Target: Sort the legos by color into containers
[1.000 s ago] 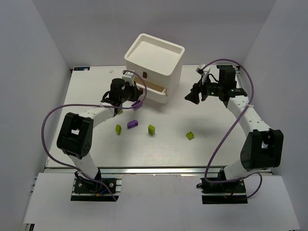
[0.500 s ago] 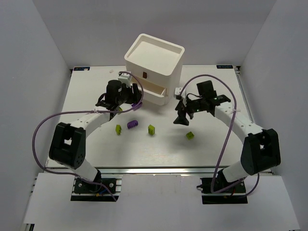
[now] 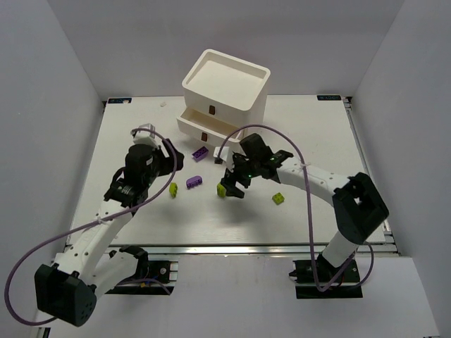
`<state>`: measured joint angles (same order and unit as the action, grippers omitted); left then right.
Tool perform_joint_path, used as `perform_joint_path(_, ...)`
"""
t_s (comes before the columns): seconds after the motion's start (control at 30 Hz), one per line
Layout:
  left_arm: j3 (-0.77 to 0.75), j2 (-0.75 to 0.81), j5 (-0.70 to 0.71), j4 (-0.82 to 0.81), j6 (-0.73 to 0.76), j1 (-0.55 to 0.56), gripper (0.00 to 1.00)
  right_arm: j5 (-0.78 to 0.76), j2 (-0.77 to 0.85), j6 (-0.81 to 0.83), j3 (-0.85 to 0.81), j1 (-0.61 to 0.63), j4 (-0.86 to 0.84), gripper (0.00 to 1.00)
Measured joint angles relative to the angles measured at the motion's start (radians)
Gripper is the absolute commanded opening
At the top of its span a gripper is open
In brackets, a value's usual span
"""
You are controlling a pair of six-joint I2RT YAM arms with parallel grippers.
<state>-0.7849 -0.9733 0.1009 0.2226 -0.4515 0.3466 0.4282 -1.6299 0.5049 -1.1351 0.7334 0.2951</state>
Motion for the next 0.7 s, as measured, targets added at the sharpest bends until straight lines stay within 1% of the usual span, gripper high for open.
perform_joint_path(0.13, 0.088, 0.076, 0.059, 0.128, -0.096, 0.000, 0.86, -0.079, -0.089, -0.060, -0.063, 0.039, -0.008, 0.89)
perform_joint_path(0.27, 0.134, 0.111, 0.099, 0.210, -0.151, 0.000, 0.86, -0.132, -0.147, -0.107, -0.124, 0.055, -0.008, 0.89)
perform_joint_path(0.33, 0.142, 0.113, 0.110, 0.231, -0.167, 0.000, 0.86, -0.146, -0.169, -0.120, -0.146, 0.057, -0.009, 0.86)
perform_joint_path(0.37, 0.145, 0.113, 0.114, 0.238, -0.171, 0.000, 0.86, -0.154, -0.178, -0.127, -0.156, 0.059, -0.011, 0.82)
perform_joint_path(0.4, 0.149, 0.112, 0.118, 0.242, -0.176, 0.000, 0.86, -0.162, -0.186, -0.132, -0.163, 0.061, -0.013, 0.76)
perform_joint_path(0.47, 0.157, 0.108, 0.124, 0.247, -0.183, 0.000, 0.86, -0.173, -0.197, -0.138, -0.167, 0.067, -0.014, 0.71)
perform_joint_path(0.5, 0.159, 0.102, 0.126, 0.248, -0.185, 0.000, 0.86, -0.176, -0.200, -0.142, -0.167, 0.069, -0.010, 0.65)
perform_joint_path(0.57, 0.166, 0.084, 0.127, 0.247, -0.188, 0.000, 0.86, -0.179, -0.206, -0.142, -0.167, 0.074, -0.004, 0.60)
perform_joint_path(0.6, 0.172, 0.074, 0.127, 0.246, -0.189, 0.000, 0.86, -0.179, -0.208, -0.145, -0.167, 0.074, 0.000, 0.55)
perform_joint_path(0.67, 0.184, 0.056, 0.126, 0.241, -0.190, 0.000, 0.86, -0.177, -0.209, -0.148, -0.167, 0.077, 0.011, 0.51)
perform_joint_path(0.7, 0.191, 0.048, 0.126, 0.238, -0.190, 0.000, 0.86, -0.174, -0.209, -0.149, -0.167, 0.079, 0.019, 0.45)
